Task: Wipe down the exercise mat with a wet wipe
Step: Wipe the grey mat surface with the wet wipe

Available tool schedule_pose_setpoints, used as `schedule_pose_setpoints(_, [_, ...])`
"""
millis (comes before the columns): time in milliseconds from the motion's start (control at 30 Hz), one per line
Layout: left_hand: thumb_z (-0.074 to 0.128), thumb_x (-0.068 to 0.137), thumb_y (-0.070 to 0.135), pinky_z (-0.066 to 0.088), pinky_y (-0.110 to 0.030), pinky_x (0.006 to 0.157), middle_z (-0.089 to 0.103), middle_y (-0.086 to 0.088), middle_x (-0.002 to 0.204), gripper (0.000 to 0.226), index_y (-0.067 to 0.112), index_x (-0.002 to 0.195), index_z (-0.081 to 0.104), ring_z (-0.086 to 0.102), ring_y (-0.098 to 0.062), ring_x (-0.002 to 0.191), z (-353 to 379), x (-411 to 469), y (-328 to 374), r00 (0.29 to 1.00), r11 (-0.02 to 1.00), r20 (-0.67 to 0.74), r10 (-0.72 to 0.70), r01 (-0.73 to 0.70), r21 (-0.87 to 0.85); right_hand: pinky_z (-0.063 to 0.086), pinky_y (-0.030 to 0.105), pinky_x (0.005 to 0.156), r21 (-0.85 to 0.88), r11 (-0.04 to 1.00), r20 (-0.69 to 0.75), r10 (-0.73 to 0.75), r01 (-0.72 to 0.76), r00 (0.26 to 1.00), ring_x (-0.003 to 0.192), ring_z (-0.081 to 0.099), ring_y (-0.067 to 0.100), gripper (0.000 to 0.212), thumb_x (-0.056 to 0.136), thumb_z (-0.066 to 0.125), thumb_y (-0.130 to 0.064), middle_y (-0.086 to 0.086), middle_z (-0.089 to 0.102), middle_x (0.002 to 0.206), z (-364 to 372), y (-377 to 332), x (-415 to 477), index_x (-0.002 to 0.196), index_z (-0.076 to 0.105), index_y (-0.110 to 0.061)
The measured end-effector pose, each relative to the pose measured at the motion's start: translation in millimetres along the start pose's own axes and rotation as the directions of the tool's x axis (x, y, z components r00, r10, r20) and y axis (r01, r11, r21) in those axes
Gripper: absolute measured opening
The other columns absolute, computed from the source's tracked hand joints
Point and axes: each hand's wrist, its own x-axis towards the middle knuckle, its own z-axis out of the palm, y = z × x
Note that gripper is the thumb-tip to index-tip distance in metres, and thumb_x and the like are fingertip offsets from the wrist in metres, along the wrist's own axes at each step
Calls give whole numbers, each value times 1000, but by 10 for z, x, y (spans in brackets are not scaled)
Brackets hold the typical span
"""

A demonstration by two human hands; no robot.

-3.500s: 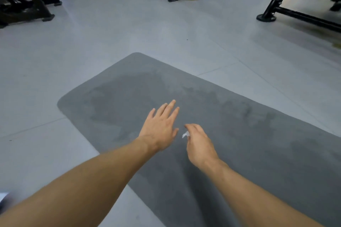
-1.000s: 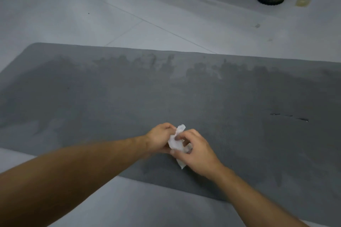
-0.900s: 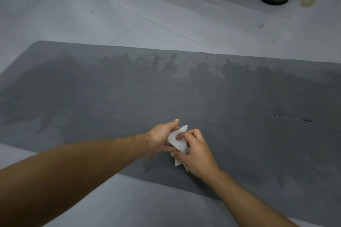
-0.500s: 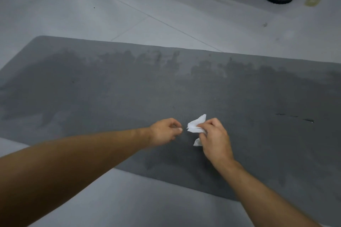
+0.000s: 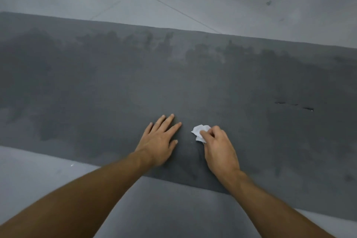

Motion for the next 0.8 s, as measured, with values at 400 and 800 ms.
schedule_pose_setpoints(400, [8,99,67,-4,-48,128,-15,11,171,70,40,163,-2,-17,-13,157,295,-256,-326,983,994,-160,-87,96,50,44,26,77,1,937,12,-348,348,937,76,51,19,46,73,80,2,0,55,89,381,-322,-369,116,70,-12])
schedule_pose_setpoints(800, [4,99,68,-5,-48,127,-19,11,170,69,42,161,-9,-23,-13,155,354,-430,-485,970,987,-190,-154,158,3,49,40,69,-39,989,-20,-146,145,989,84,55,33,30,91,57,13,15,58,97,96,-173,335,115,71,3])
